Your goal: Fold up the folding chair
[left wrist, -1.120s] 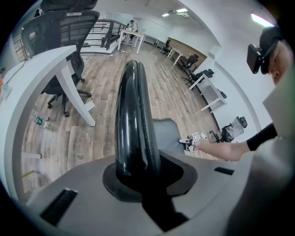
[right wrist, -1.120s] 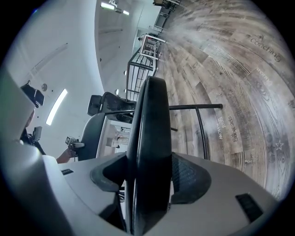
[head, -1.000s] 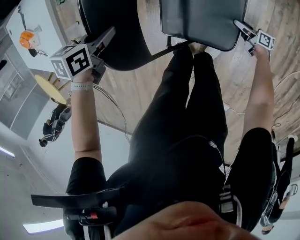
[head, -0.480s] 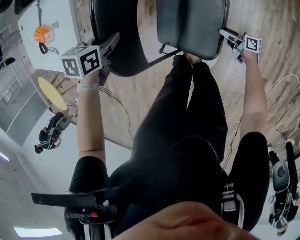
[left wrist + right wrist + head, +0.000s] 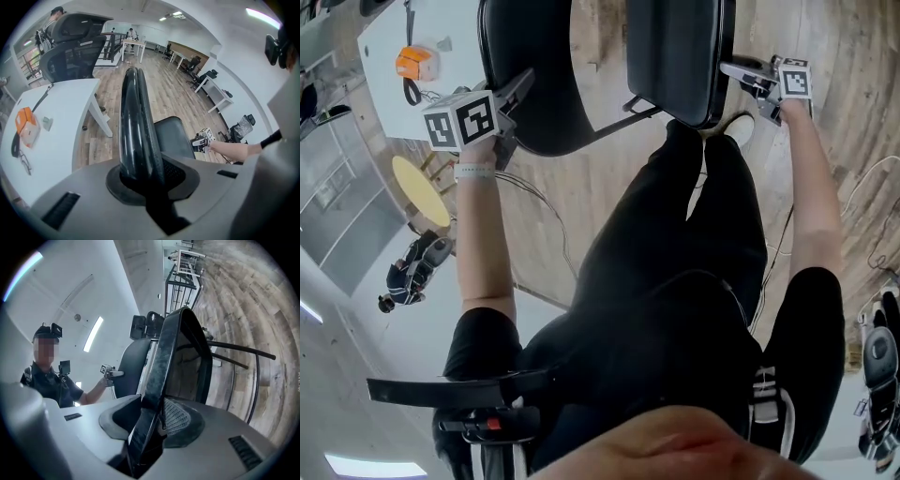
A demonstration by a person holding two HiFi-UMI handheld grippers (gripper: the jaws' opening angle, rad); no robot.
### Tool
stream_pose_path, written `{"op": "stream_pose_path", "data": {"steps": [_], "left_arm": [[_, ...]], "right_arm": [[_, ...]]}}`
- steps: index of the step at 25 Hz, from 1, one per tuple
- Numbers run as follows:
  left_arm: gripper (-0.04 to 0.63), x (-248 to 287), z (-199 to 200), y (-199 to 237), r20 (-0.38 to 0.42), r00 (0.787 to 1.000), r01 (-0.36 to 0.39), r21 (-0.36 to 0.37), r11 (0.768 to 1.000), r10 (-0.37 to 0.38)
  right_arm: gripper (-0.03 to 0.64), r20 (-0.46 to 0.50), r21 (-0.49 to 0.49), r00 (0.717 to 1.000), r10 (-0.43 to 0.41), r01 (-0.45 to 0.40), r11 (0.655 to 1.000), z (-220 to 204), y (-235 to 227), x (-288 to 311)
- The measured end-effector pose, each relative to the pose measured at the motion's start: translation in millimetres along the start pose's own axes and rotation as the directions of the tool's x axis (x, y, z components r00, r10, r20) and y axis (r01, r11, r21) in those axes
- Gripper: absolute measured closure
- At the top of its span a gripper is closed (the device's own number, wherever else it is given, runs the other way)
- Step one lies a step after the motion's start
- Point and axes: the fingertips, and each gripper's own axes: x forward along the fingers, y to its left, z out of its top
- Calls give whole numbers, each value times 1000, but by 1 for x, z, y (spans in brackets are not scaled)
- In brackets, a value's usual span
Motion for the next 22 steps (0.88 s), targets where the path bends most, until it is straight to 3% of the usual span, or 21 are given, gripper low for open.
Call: {"op": "stream_pose_path", "data": {"steps": [7,12,22], "left_arm": [[537,-20,6,13,7,1000,1,2,1000,-1],[537,-35,2,45,5,1000,-8,5,1000,8],[537,-62,-1,70,5,999,-37,18,999,37]], "right_arm": [[518,32,20,996,83,-84,996,18,39,55],[543,56,19,988,144,-146,989,26,56,126],[569,81,16,979,185,-187,982,36,82,239]]}}
